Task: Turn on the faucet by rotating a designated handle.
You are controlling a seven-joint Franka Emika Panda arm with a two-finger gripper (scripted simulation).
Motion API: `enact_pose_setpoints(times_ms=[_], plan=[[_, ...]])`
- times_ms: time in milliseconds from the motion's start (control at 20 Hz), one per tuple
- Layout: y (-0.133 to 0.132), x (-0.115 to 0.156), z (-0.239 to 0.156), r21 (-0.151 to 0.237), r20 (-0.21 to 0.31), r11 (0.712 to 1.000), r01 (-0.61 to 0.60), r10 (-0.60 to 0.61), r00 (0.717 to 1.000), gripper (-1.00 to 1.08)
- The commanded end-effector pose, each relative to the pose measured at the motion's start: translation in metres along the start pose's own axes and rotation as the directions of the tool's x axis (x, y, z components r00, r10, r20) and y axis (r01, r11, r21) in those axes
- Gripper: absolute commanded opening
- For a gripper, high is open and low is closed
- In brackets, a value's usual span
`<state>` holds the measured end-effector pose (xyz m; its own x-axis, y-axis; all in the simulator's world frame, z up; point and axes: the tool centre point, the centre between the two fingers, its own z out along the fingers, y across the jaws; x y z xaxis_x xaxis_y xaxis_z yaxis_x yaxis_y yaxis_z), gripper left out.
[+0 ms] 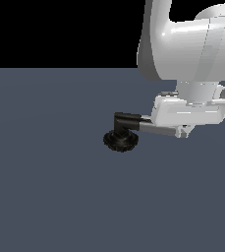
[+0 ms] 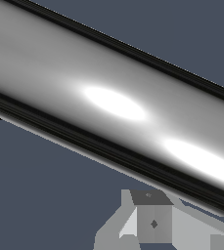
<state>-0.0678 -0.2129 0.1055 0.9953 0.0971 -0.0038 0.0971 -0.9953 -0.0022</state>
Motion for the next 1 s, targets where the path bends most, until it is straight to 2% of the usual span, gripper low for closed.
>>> enact_pose_setpoints(times_ms=[0, 950], plan=[[0.001, 0.012, 0.001, -0.001, -0.004, 1.000, 0.013, -0.013, 1.000, -1.00], [0.042, 0.054, 0.001, -0.002, -0.004, 1.000, 0.006, -0.006, 1.000, -1.00]])
